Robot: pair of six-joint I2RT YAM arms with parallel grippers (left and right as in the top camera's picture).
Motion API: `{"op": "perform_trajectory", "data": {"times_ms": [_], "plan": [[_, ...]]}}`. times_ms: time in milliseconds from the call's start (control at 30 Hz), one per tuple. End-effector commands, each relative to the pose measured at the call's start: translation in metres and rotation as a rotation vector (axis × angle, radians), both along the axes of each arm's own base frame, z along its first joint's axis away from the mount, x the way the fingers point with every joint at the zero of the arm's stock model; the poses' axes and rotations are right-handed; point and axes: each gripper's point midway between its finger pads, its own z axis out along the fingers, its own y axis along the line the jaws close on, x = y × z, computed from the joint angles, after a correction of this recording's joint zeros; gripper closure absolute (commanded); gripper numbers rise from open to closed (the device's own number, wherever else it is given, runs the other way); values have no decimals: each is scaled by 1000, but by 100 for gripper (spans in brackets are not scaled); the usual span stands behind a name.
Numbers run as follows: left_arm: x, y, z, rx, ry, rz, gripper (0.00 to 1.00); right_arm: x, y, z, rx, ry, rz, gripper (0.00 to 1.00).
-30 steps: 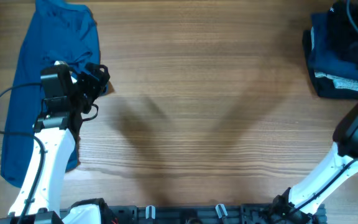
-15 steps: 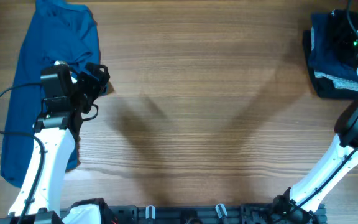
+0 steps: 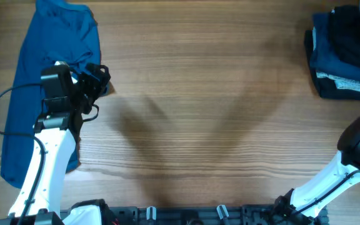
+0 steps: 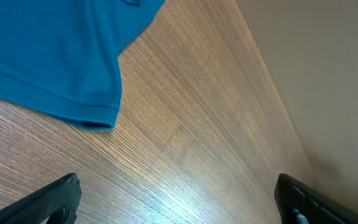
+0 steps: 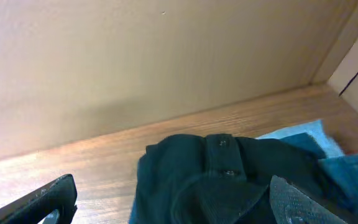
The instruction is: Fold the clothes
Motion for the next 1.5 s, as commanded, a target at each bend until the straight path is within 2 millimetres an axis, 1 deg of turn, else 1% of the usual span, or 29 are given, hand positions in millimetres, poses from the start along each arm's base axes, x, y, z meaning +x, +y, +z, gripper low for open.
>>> {"op": "perform_trajectory", "data": {"times_ms": [0, 67, 100, 133, 200, 233, 267, 333, 367, 400, 467, 500, 533, 600, 667, 700, 733, 767, 800, 867, 933, 1000, 1067, 1100, 1133, 1200, 1300, 1367, 1467], "plan": [[2, 5, 1, 26, -3, 8, 0, -4, -10, -25, -120, 87, -22, 3], [2, 5, 1, 26, -3, 8, 0, -5, -19, -48, -140, 139, -53, 26], [2, 5, 1, 26, -3, 7, 0, -7, -23, -72, -127, 191, -70, 48], [2, 5, 1, 26, -3, 7, 0, -8, -23, -88, -112, 219, -68, 64], [2, 5, 1, 26, -3, 7, 0, -12, -21, -124, -74, 283, -62, 80], [2, 5, 1, 26, -3, 7, 0, -14, -19, -142, -56, 314, -59, 85], [2, 5, 1, 26, -3, 7, 0, -19, -16, -168, -26, 365, -55, 91], [2, 5, 1, 26, -3, 7, 0, -29, -11, -206, 22, 438, -52, 95], [2, 5, 1, 26, -3, 7, 0, -33, -8, -219, 48, 463, -57, 95], [2, 5, 1, 26, -3, 8, 0, -34, -7, -224, 65, 472, -64, 95], [2, 5, 1, 26, -3, 8, 0, -33, -7, -219, 73, 460, -66, 95], [2, 5, 1, 26, -3, 7, 0, -31, -7, -215, 72, 449, -63, 96], [2, 5, 1, 26, -3, 7, 0, -29, -6, -205, 69, 431, -57, 95], [2, 5, 1, 25, -3, 8, 0, -24, -6, -180, 62, 389, -51, 95], [2, 5, 1, 26, -4, 8, 0, -20, -6, -139, 82, 322, -73, 93], [2, 5, 1, 26, -4, 8, 0, -18, -5, -117, 91, 286, -86, 88], [2, 5, 1, 26, -4, 8, 0, -18, -4, -98, 94, 257, -88, 78], [2, 5, 1, 26, -4, 8, 0, -19, -3, -65, 89, 208, -100, 65], [2, 5, 1, 26, -4, 8, 0, -20, -2, -47, 83, 182, -104, 53], [2, 5, 1, 26, -4, 8, 0, -26, 2, -5, 57, 124, -98, 44], [2, 5, 1, 26, -5, 8, 0, -37, 11, 47, 22, 56, -91, 32], [5, 5, 3, 28, -19, 7, 0, -50, 20, 87, -3, 2, -85, 22], [7, 5, 7, 32, -36, 5, 0, -60, 31, 112, -7, -29, -60, 18], [9, 5, 9, 49, -53, -9, 0, -67, 43, 125, 5, -47, -21, 16], [11, 5, 14, 69, -75, -28, 0, -75, 59, 139, 27, -64, 37, 11], [11, 5, 20, 81, -95, -33, 0, -88, 88, 157, 71, -83, 139, 3], [7, 5, 39, 152, -155, -82, 0, -101, 121, 171, 107, -90, 231, 0], [2, 4, 57, 204, -207, -111, 0, -108, 150, 180, 129, -89, 303, 1], [-8, 3, 80, 276, -272, -149, 0, -112, 195, 184, 179, -86, 446, 0]]}}
